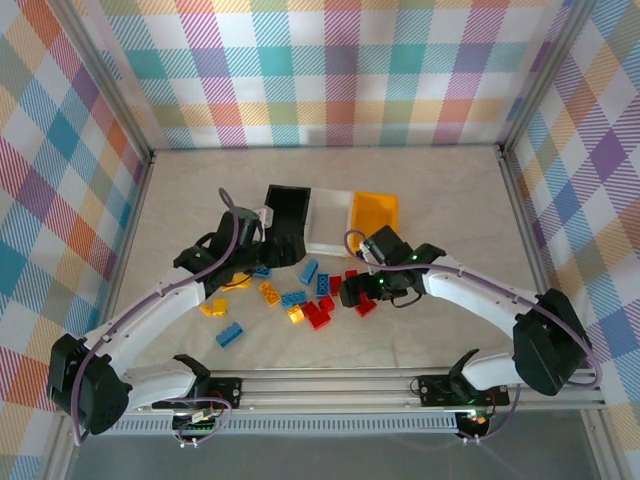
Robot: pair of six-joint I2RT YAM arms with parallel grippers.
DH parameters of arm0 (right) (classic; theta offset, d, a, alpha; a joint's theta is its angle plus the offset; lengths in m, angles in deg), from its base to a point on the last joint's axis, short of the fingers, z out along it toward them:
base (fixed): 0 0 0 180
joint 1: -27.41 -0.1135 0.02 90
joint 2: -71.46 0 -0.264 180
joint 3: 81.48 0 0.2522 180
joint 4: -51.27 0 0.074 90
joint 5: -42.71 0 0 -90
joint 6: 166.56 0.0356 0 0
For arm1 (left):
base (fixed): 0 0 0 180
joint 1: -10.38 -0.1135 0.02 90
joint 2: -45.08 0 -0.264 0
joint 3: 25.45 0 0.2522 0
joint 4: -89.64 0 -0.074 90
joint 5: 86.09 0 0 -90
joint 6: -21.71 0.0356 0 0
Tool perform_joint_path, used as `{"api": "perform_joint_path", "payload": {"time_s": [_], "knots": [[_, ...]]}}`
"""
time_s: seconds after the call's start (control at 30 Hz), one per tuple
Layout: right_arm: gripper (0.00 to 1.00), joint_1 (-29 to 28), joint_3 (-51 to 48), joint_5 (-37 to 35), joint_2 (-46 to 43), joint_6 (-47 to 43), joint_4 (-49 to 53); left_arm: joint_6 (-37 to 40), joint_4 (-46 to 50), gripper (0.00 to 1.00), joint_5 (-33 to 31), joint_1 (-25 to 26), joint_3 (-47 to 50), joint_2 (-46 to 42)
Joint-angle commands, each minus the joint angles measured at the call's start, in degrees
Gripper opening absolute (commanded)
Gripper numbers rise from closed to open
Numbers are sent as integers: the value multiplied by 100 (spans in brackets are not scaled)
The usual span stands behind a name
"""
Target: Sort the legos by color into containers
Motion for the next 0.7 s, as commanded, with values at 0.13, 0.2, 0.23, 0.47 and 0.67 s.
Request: {"api": "perform_joint_path", "payload": {"time_s": [0.13,0.2,0.23,0.47,0.67], "knots": [[98,-181,-28,-234,317,-119,303,53,196,100,-182,23,83,-250],[97,-190,-59,-328,336,-105,313,61,202,100,-180,23,84,-242],[96,-190,-84,-364,337,-84,310,61,202,100,-178,20,83,-226],[91,-185,-155,-450,561,-57,119,94,182,100,-175,20,65,-108],[88,-188,-29,-598,1109,-180,-23,88,119,100,-134,24,30,12]]}}
